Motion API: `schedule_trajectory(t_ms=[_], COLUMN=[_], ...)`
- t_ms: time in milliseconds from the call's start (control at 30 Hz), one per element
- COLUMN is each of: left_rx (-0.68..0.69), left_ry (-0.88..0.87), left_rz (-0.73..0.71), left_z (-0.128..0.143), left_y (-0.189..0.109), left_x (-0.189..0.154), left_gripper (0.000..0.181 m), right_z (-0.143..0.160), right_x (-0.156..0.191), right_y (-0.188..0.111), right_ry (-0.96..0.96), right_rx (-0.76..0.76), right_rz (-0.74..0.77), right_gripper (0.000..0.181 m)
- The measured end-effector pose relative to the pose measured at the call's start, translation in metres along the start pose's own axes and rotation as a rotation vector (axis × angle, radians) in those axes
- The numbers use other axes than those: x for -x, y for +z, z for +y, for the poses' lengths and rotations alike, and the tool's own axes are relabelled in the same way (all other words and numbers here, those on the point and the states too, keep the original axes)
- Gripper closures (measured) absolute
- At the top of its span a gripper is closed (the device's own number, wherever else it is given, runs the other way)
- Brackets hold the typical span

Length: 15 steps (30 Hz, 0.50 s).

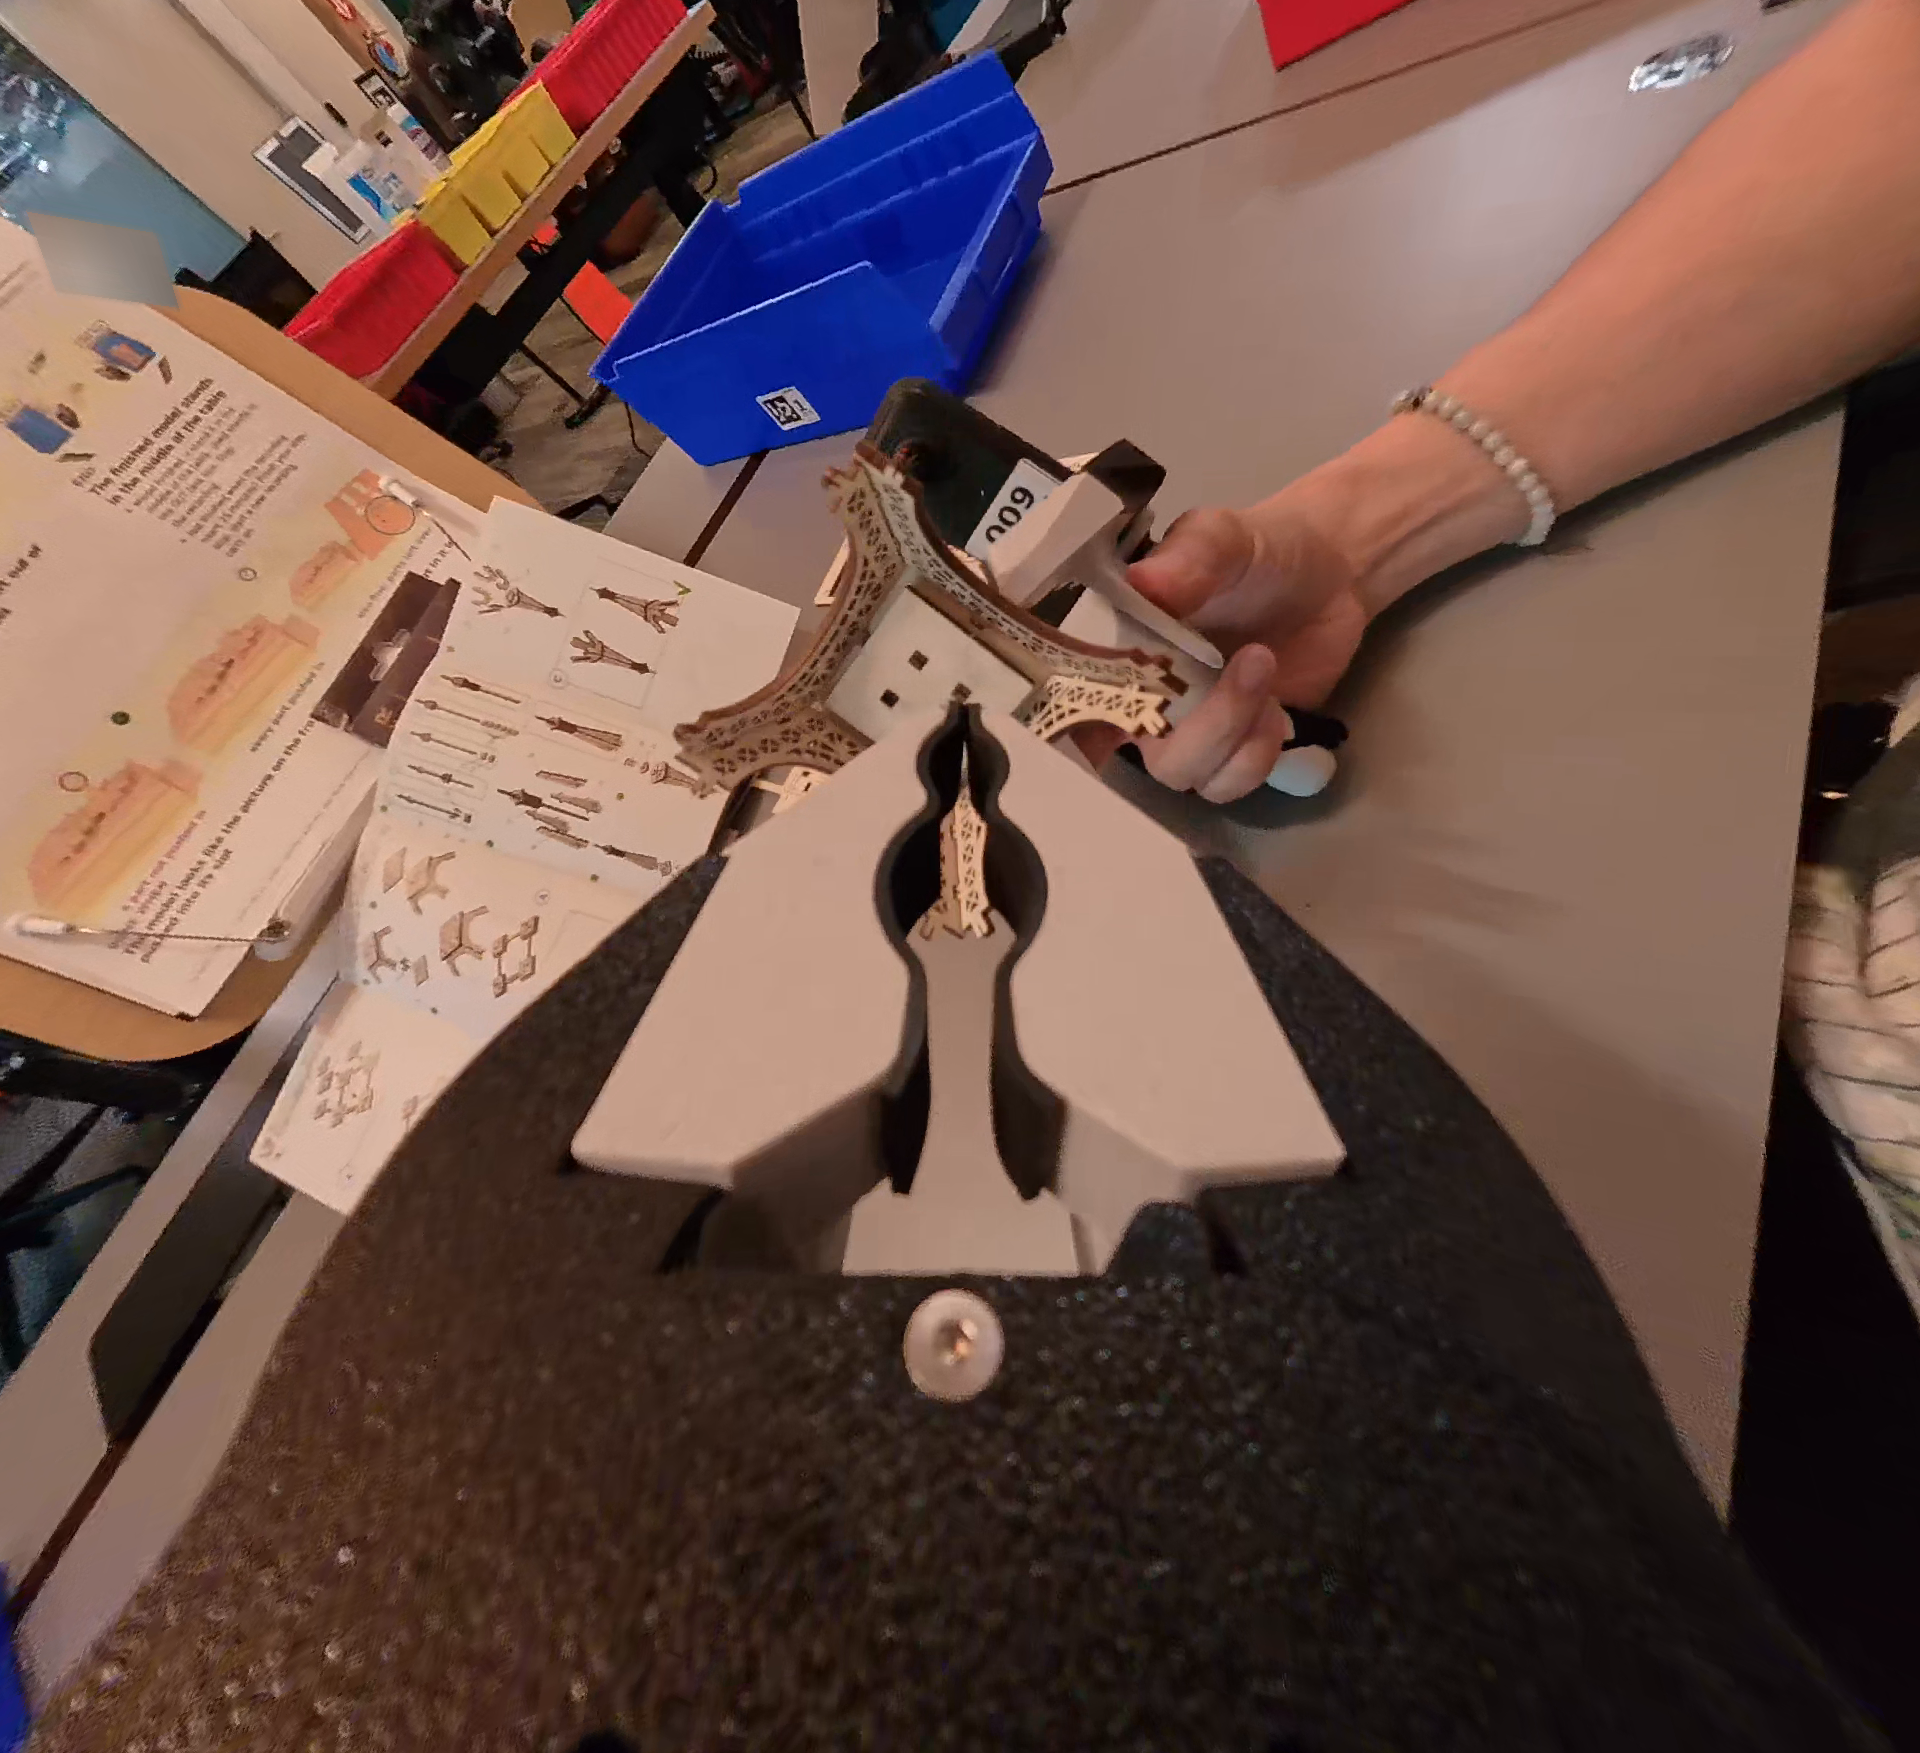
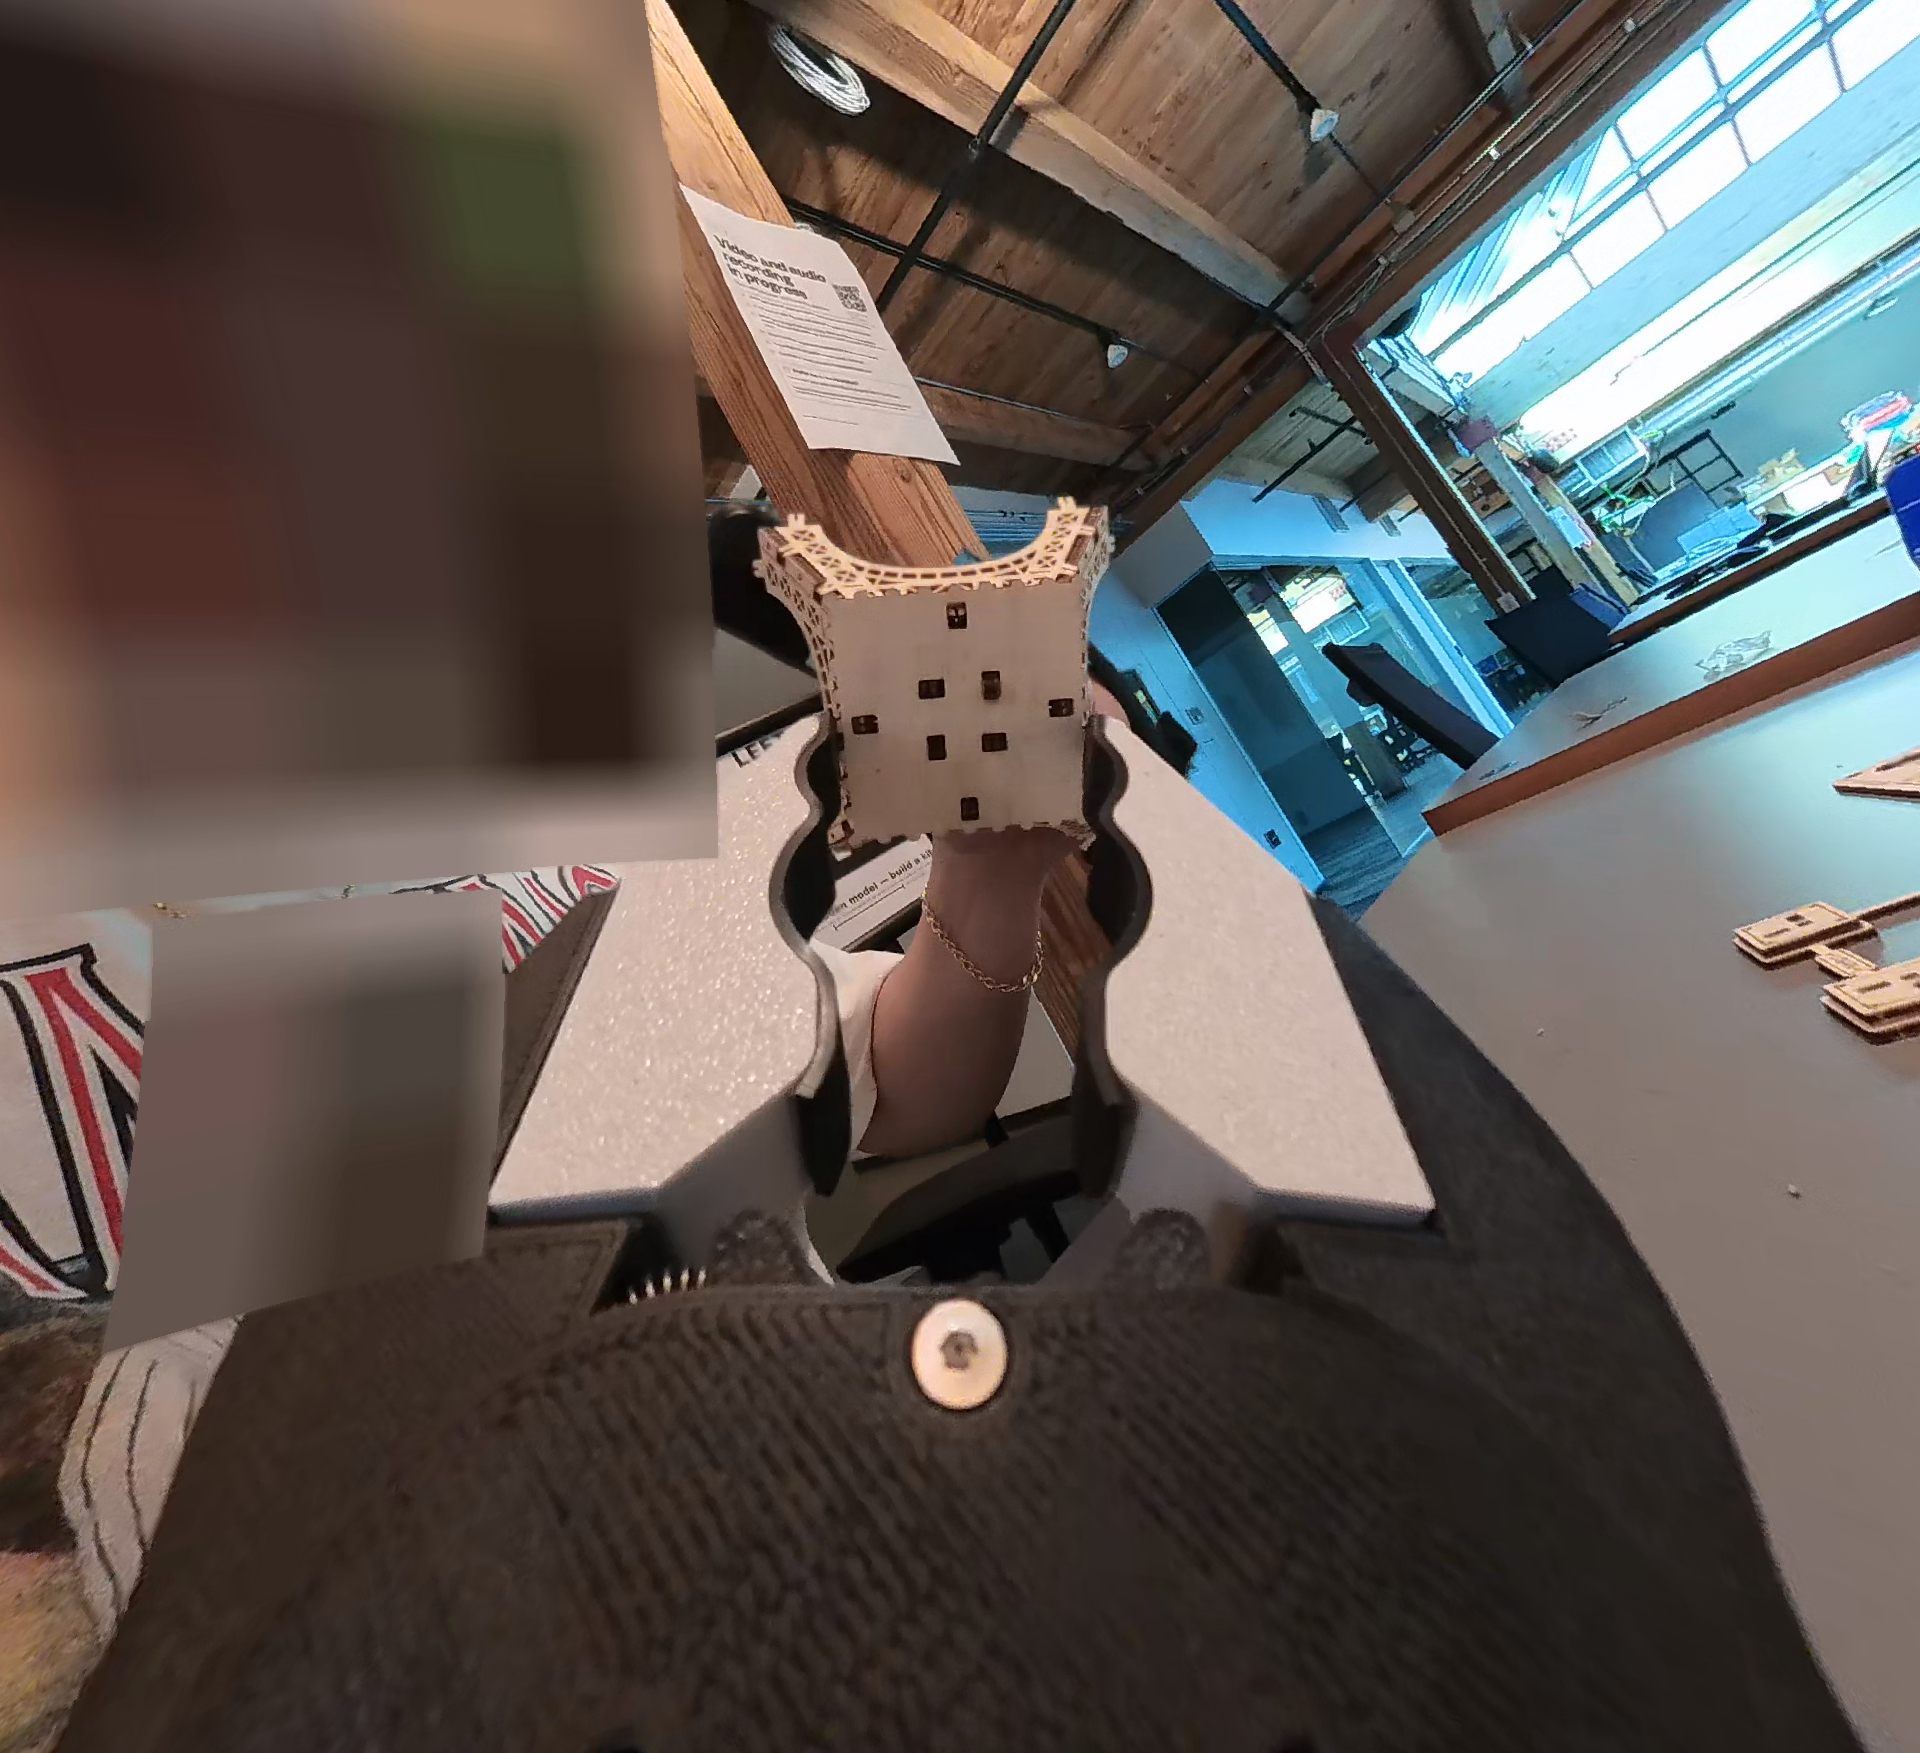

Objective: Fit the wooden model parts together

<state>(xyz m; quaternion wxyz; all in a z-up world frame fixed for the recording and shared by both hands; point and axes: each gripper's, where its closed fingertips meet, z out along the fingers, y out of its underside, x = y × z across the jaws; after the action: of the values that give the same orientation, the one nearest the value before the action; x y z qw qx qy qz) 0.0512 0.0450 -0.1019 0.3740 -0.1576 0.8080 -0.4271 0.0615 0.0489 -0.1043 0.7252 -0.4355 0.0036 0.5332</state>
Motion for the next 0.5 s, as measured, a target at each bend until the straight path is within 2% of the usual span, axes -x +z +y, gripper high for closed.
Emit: schedule_trajectory(t_ms=[267, 500], left_rx=[0.044, 0.068], left_ry=[0.040, 0.032], left_rz=[0.021, -0.006], left_z=[0.005, 0.008], left_y=[0.011, 0.006], left_x=[-0.006, 0.003], left_gripper=[0.181, 0.181], right_z=[0.000, -0.001], right_x=[-0.001, 0.000], right_y=[0.000, 0.000], right_ry=[-0.005, -0.001], right_rx=[0.000, -0.008], right_rz=[0.007, -0.003], right_gripper=[0.136, 0.136])
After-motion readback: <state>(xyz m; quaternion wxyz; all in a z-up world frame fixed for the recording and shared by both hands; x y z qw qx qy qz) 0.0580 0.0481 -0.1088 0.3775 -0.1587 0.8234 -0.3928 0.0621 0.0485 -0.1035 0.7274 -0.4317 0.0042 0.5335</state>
